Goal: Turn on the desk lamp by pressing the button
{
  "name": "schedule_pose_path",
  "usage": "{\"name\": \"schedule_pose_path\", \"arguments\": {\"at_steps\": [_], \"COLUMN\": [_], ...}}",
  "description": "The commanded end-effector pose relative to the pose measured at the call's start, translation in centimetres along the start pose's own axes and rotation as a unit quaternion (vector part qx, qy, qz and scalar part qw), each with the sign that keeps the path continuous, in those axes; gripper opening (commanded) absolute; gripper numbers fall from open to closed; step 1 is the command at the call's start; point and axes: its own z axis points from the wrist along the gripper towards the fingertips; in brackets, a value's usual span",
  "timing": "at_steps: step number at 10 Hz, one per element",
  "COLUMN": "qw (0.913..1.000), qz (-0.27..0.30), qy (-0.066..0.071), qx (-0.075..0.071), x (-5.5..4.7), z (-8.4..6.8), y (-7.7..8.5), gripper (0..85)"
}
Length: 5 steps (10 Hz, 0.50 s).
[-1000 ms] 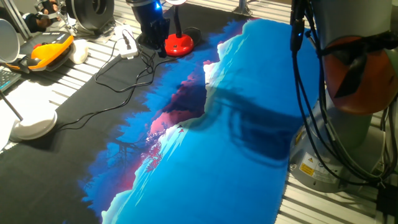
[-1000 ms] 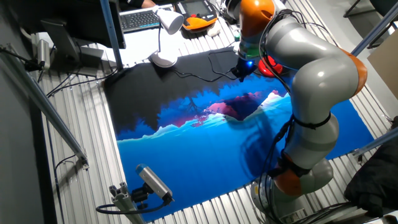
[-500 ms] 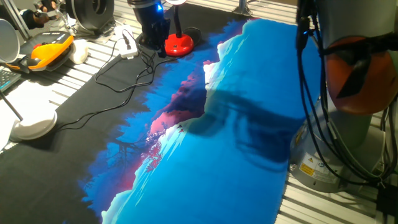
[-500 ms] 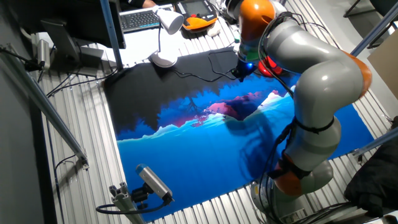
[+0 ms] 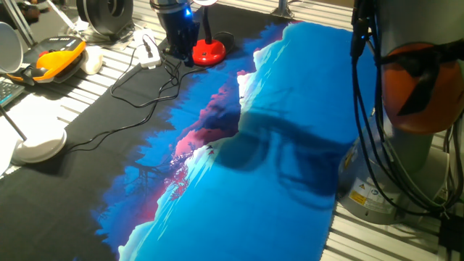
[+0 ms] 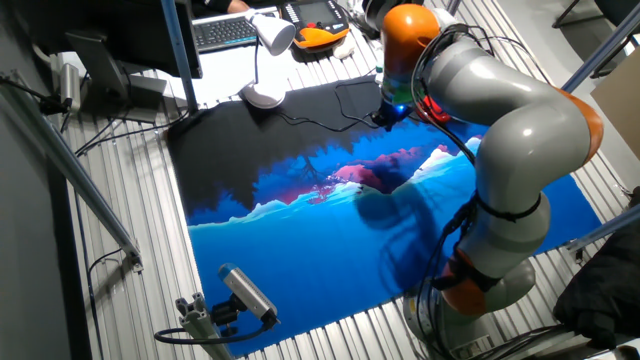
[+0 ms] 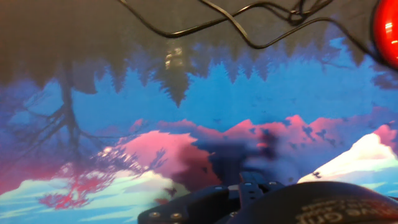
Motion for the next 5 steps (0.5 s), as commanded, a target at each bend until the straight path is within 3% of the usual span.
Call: {"name": "schedule_pose_path", "arguments": {"at_steps": [1, 3, 4, 5], "qw": [1.0, 1.0, 0.9998, 0.9999], "qz": [0.001, 0.008, 0.012, 0.002], "qy": [-0.001, 0.001, -0.006, -0.006], "qx": [-0.005, -0.001, -0.017, -0.011], "x": [0.0, 0.0, 0.0, 0.0], "z": [0.0, 0.0, 0.0, 0.0], "y": [0.01, 0.01, 0.01, 0.01], "gripper": [0.0, 0.0, 0.0, 0.0]}}
